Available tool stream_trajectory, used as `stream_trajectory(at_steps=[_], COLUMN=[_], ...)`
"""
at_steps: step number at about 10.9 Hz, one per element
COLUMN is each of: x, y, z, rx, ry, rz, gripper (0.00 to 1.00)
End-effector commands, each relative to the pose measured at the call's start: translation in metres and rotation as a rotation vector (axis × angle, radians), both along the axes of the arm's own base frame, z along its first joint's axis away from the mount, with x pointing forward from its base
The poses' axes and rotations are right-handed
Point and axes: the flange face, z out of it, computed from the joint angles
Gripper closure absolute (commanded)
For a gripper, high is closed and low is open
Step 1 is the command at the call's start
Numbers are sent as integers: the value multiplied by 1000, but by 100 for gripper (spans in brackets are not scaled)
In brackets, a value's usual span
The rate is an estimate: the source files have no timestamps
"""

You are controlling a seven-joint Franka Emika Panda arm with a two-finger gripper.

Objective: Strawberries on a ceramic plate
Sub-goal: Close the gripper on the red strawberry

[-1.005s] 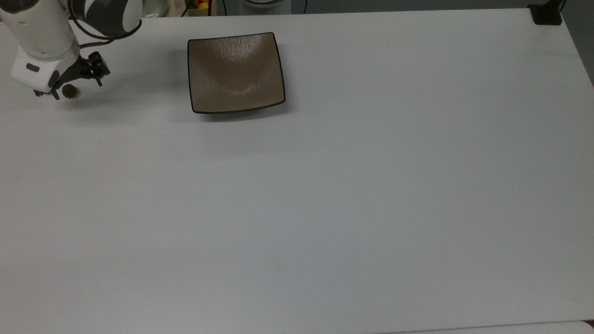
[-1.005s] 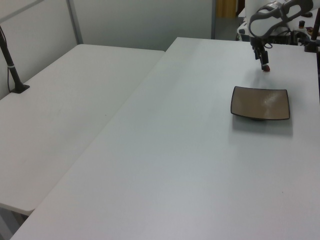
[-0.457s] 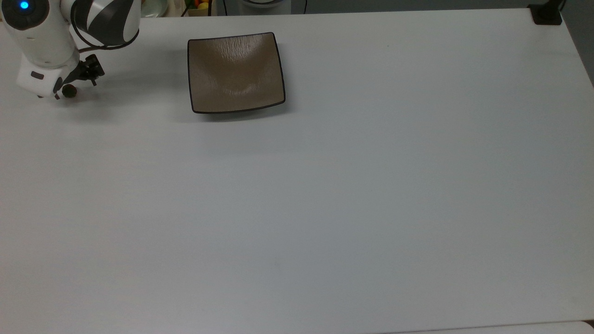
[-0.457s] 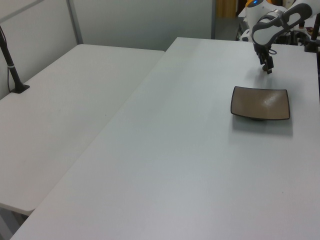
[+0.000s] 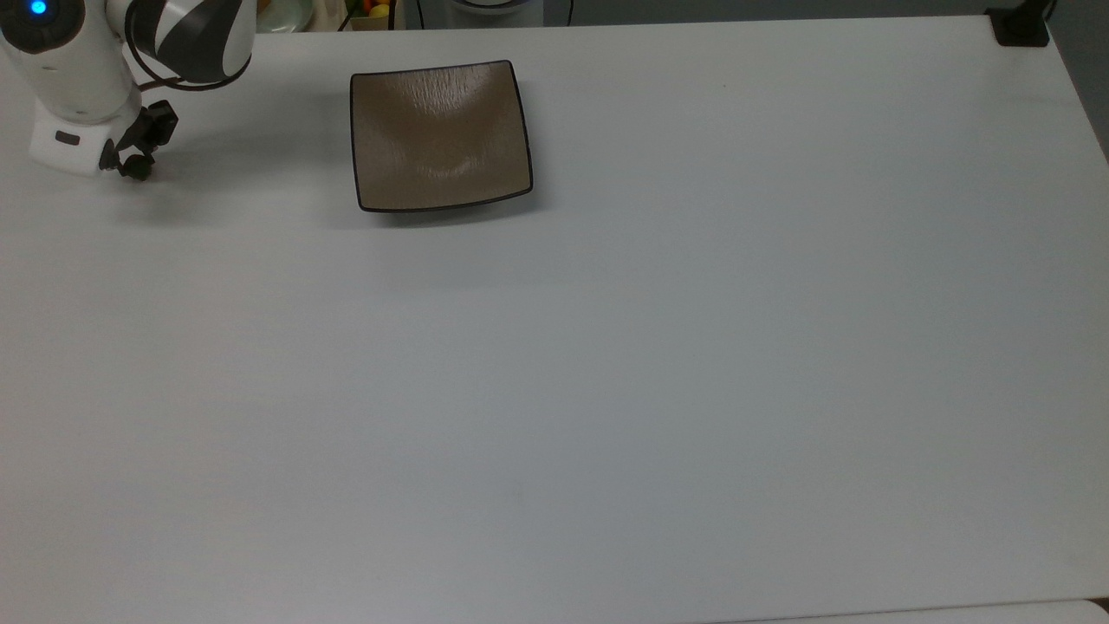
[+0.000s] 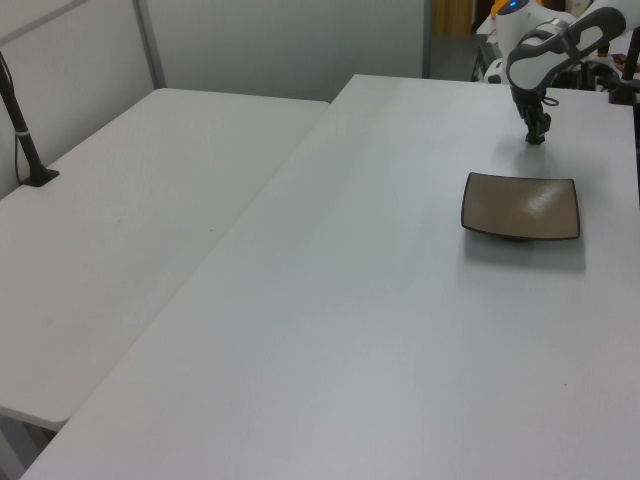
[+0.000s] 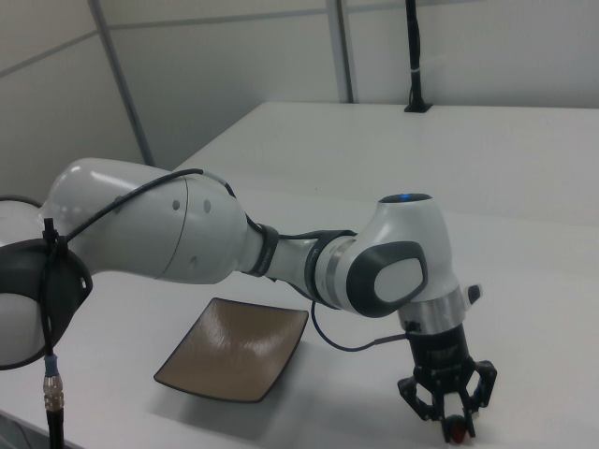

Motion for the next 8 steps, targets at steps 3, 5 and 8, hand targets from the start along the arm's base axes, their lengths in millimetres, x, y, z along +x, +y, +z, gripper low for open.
stream_trajectory(at_steps=[3, 5, 8], x=[-6, -10, -11], y=[1, 9, 48], z=[19, 62, 118], rx=[-7, 4, 54], ry=[5, 3, 1], rz=[-1, -19, -43], gripper=[90, 90, 90])
